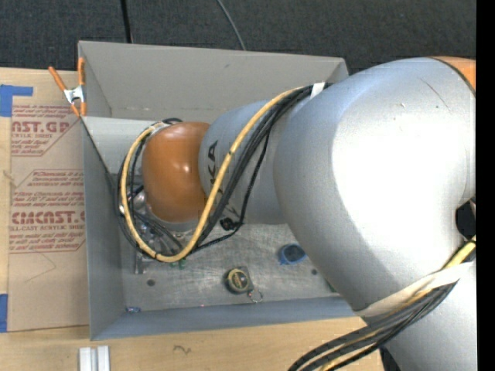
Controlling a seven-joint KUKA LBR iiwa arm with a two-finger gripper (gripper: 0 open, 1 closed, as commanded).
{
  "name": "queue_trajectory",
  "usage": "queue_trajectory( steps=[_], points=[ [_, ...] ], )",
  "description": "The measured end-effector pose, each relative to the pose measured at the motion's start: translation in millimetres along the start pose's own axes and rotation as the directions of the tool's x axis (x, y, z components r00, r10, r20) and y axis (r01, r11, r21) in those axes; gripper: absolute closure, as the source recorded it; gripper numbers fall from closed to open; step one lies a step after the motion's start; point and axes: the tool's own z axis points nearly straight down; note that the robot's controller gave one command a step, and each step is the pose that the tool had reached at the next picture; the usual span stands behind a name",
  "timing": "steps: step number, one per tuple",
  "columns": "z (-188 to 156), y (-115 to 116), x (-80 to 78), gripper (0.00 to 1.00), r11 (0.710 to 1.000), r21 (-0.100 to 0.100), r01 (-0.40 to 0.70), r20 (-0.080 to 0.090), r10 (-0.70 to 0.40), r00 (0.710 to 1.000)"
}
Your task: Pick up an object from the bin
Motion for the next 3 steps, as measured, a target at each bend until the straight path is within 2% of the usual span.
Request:
queue_trajectory(
  steps=[1, 2, 3],
  points=[
    [1.0, -1.5, -1.5, 0.0, 1.0, 0.0, -0.002, 0.007, 0.002, 1.0],
    [-21.8, -59.5, 32.1, 0.0, 0.987, 0.006, 0.161, 0.0, -0.161, 0.987],
    [-0.4, -128.0, 20.1, 0.0, 0.965, 0.001, 0.262, 0.007, -0.262, 0.965]
  ],
)
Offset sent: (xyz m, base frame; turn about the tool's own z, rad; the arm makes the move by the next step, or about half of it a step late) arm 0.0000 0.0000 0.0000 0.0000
